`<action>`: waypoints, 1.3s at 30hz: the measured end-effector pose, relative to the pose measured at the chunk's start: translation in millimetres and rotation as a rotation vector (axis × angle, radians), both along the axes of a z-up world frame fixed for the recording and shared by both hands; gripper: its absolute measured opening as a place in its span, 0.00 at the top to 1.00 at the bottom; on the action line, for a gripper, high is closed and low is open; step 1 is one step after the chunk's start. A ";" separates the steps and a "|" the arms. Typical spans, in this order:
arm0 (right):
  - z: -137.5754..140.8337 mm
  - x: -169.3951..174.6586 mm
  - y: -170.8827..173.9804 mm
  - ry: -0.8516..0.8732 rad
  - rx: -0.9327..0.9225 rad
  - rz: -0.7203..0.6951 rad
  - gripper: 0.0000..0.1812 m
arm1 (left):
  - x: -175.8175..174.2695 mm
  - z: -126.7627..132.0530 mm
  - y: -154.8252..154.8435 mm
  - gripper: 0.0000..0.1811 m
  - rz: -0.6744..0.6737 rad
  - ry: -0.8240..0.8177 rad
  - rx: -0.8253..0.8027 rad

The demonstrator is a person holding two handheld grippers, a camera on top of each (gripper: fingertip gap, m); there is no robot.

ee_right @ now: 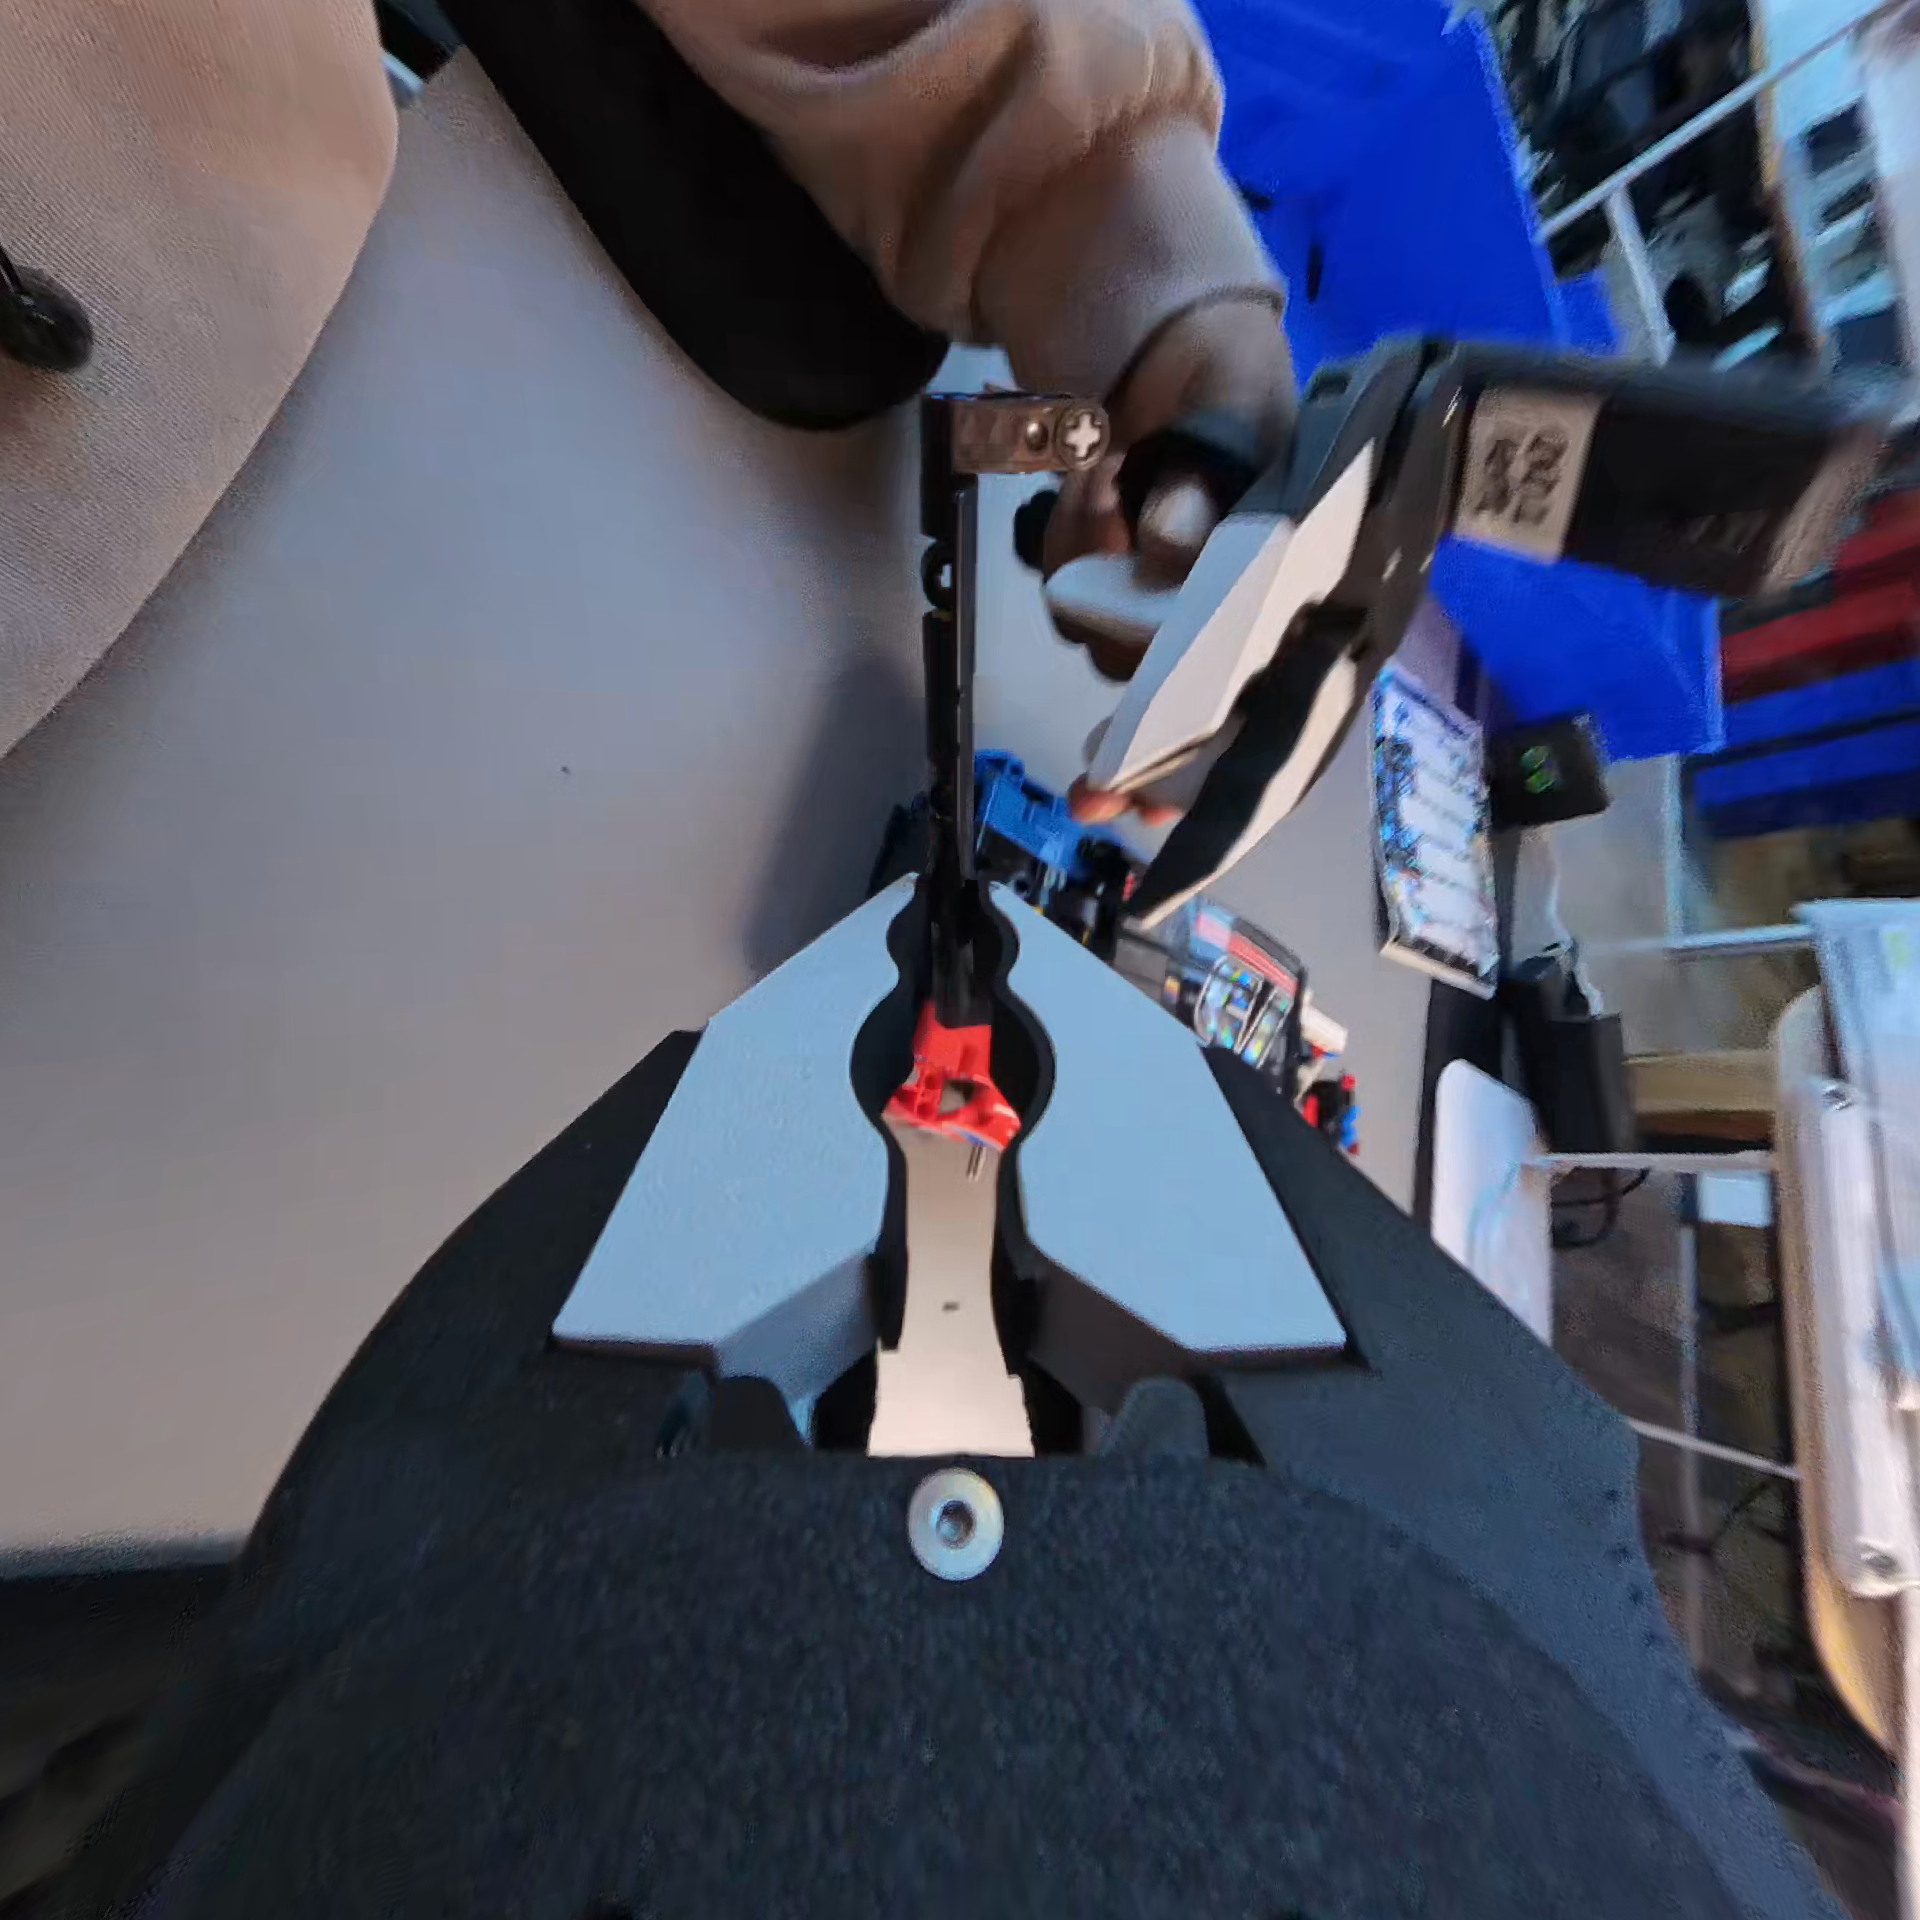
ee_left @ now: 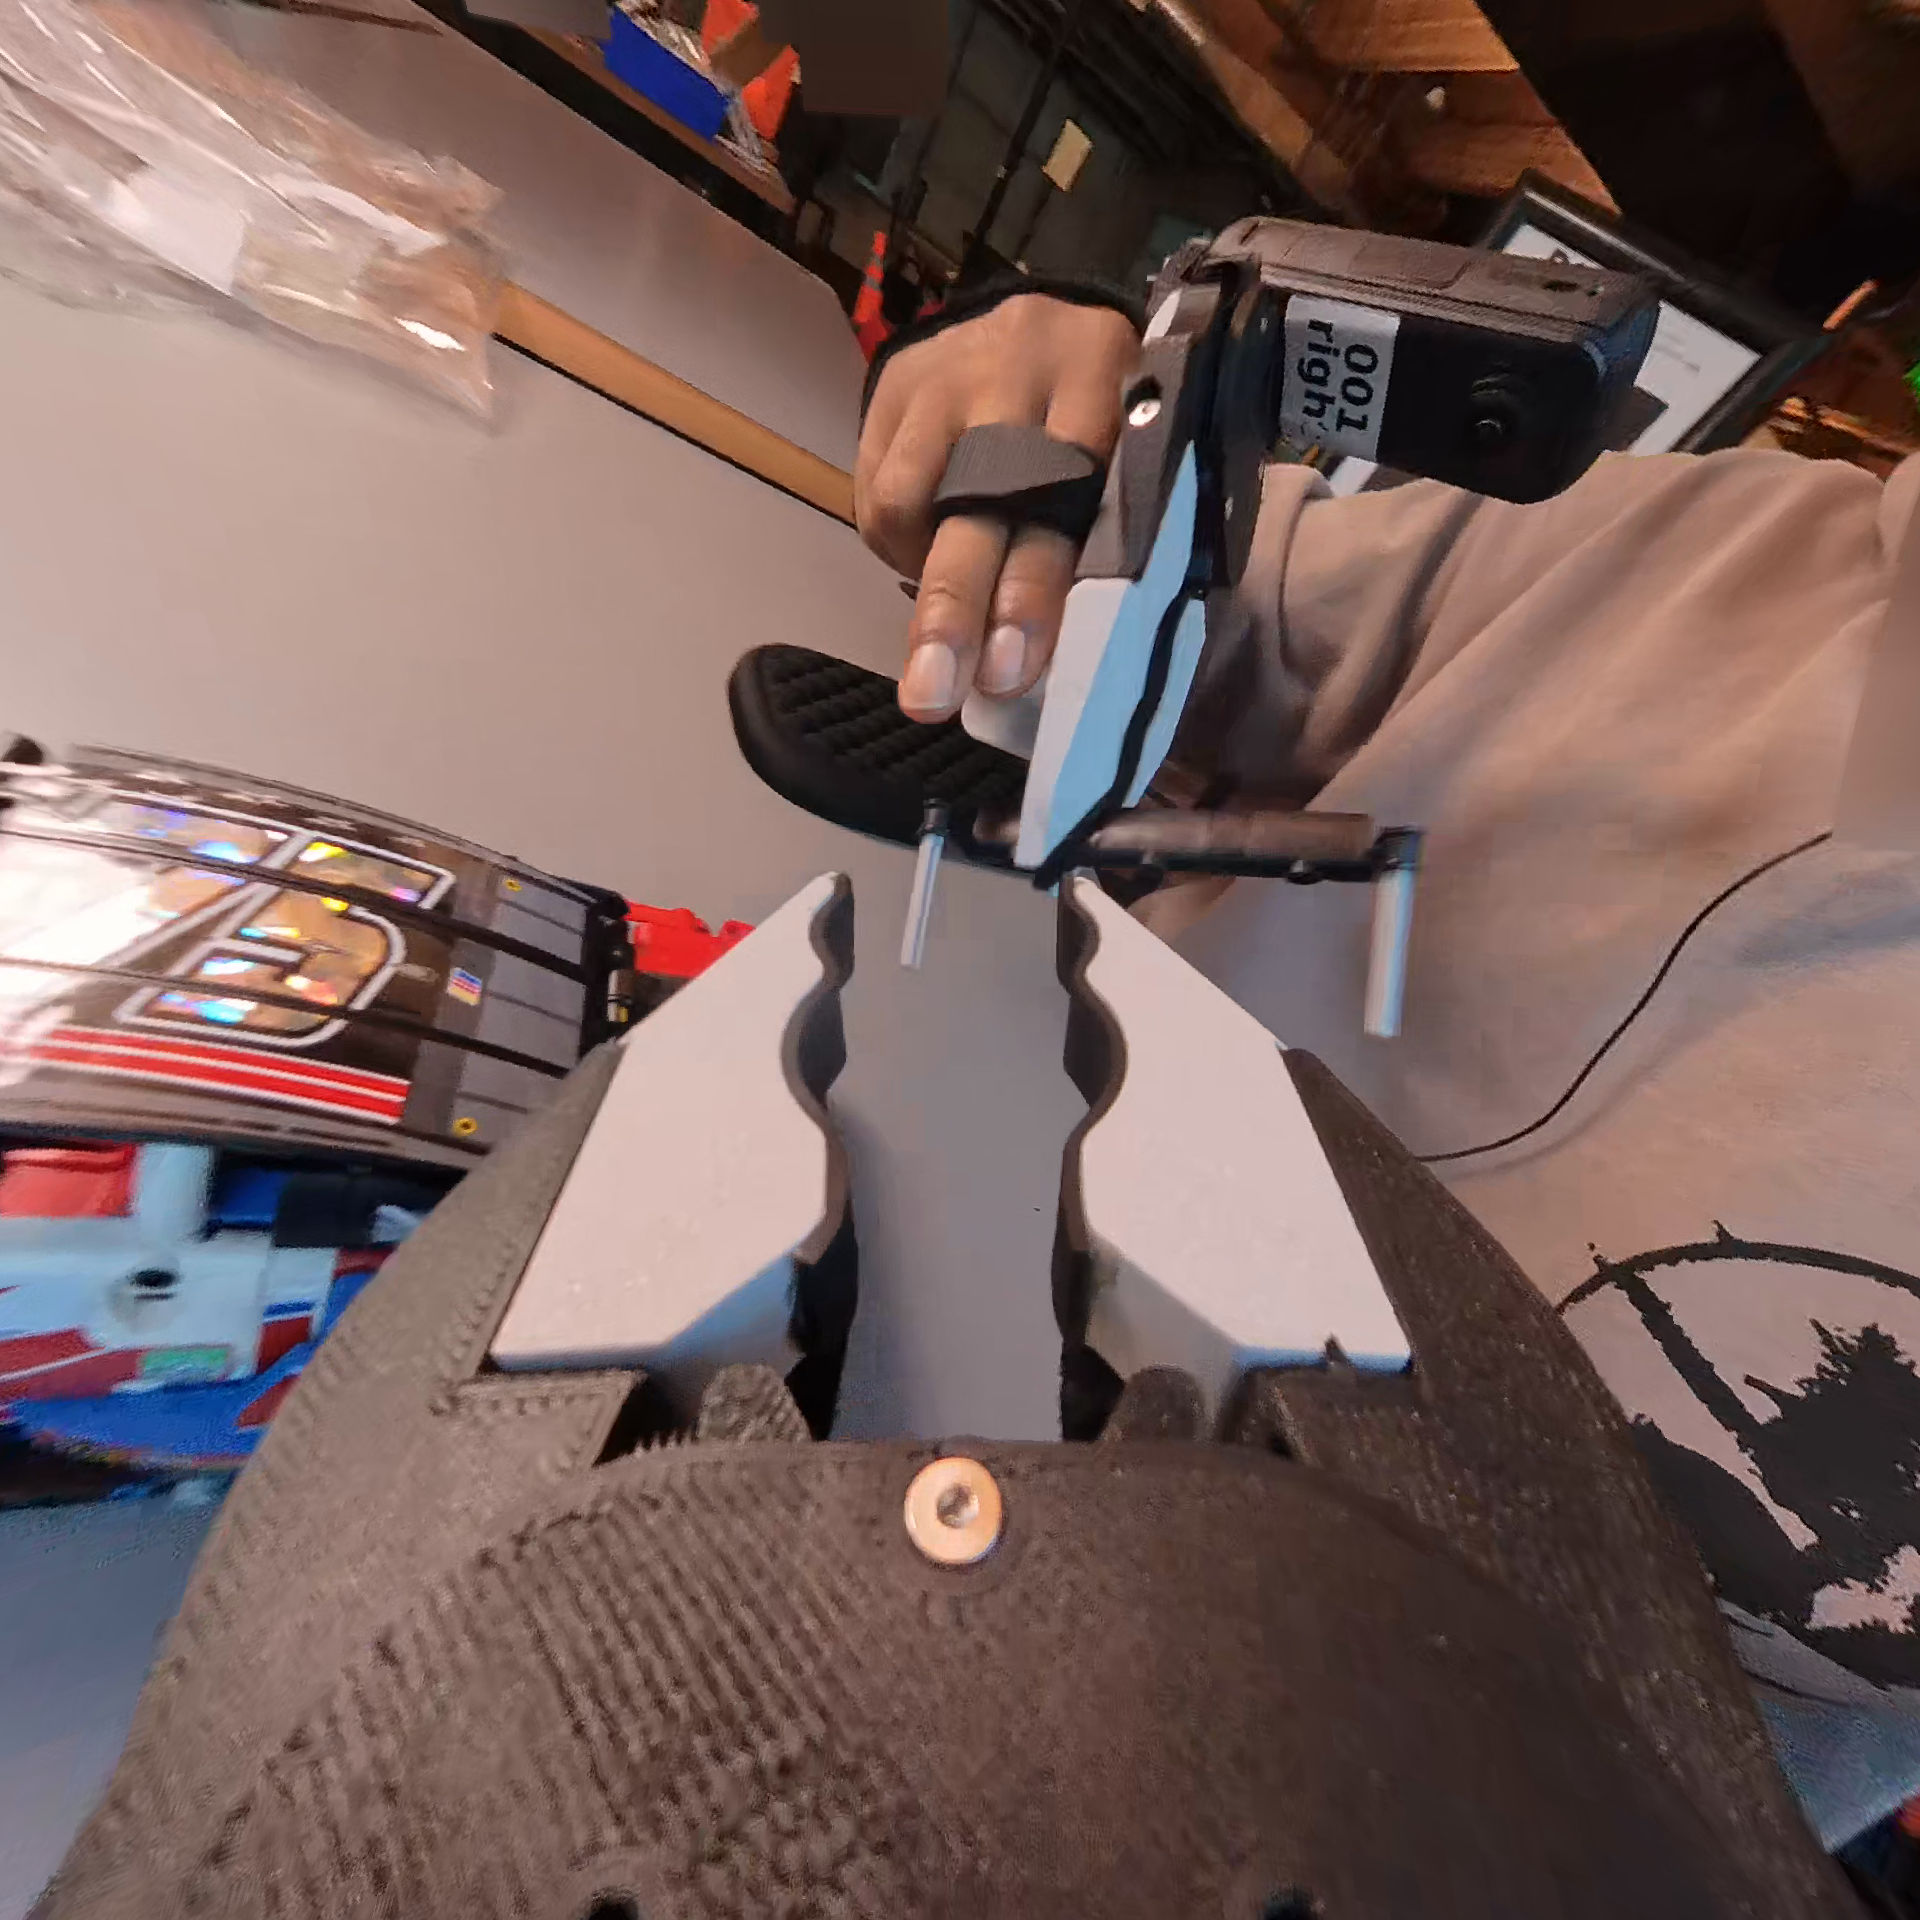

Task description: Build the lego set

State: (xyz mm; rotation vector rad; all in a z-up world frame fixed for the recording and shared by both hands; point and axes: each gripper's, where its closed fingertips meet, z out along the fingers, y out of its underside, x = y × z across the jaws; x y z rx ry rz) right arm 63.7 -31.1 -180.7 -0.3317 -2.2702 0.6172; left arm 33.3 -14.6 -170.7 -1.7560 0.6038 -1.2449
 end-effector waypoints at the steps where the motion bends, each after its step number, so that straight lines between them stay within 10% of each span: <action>1: -4.5 -0.2 8.0 -0.062 -0.009 -0.038 0.98 | -7.4 9.1 -0.6 0.78 0.038 0.012 0.036; 15: -16.5 -16.7 45.0 -0.390 -0.032 -0.206 0.98 | -14.4 3.0 -6.5 0.98 0.271 0.642 0.388; 21: 11.7 -17.5 33.5 -0.318 -0.201 -0.116 0.95 | -21.0 25.2 -6.2 0.99 0.321 0.444 0.423; 27: 67.0 -13.6 35.1 -0.109 -0.558 -0.054 0.71 | -46.2 59.2 -11.5 0.99 0.359 0.051 0.451; 39: 25.4 -42.7 61.4 -0.067 -0.810 -0.125 0.85 | -58.2 51.7 3.6 0.99 0.339 -0.128 0.387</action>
